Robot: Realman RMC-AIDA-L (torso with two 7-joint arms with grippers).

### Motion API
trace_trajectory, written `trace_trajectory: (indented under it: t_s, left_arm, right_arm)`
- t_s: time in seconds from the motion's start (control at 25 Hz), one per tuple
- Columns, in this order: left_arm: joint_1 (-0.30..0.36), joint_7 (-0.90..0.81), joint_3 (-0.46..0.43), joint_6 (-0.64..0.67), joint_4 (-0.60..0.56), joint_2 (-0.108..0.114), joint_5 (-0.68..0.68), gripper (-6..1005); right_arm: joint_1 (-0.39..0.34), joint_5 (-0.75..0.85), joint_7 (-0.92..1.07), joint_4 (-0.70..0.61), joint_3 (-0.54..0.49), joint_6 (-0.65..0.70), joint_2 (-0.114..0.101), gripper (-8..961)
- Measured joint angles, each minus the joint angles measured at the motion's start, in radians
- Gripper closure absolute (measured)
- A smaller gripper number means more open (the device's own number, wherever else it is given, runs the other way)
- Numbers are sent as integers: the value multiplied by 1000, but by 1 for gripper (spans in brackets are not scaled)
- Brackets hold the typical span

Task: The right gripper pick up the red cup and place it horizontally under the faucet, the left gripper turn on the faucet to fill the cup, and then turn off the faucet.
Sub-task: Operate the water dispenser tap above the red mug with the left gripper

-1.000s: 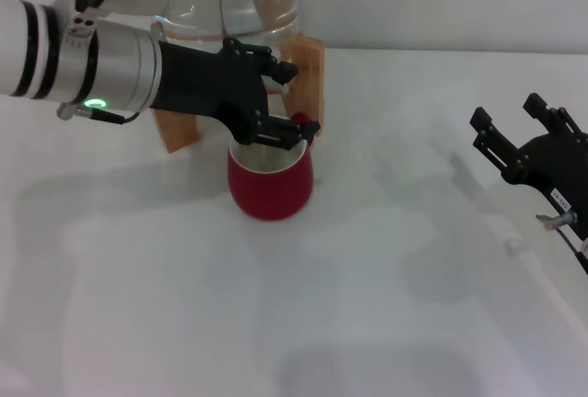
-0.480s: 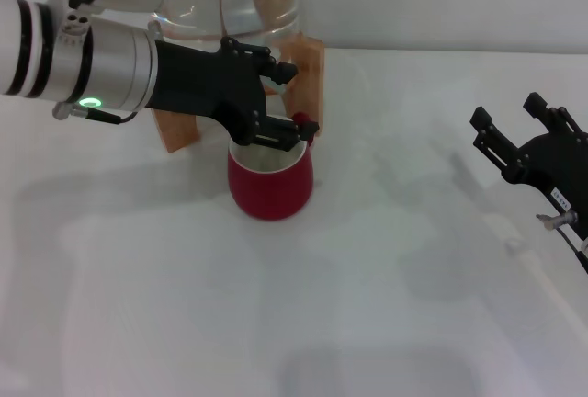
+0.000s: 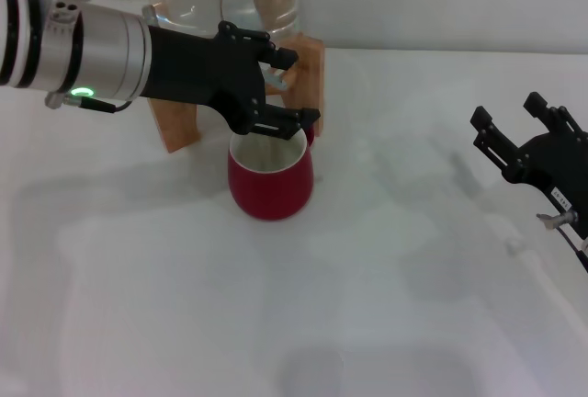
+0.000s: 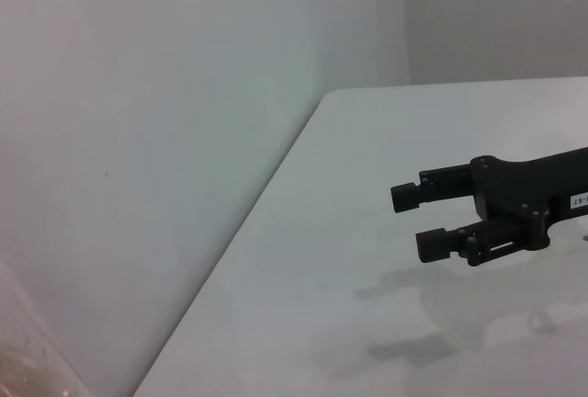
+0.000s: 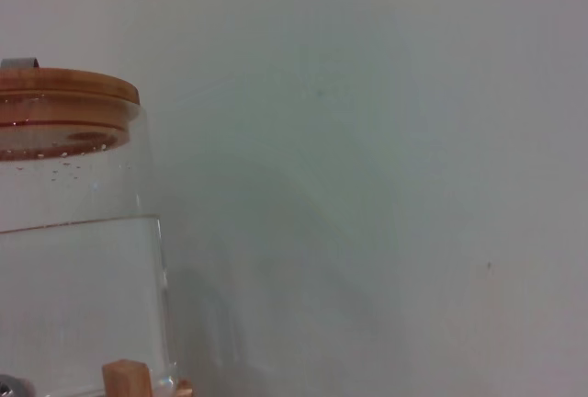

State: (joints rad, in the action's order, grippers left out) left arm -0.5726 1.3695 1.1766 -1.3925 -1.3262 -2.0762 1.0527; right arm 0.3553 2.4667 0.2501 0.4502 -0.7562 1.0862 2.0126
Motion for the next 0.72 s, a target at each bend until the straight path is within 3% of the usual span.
trace_trajectory:
  t_s: [0.32,0.72]
  left_arm:
    - [39,2,0,29,-26,-4,52,243]
    - [239,121,80,185,-61,-10,329,242]
  right_arm:
    - [-5,0,0,-1,0,10,0,146]
    - [-1,0,0,-5,1,23,0,145]
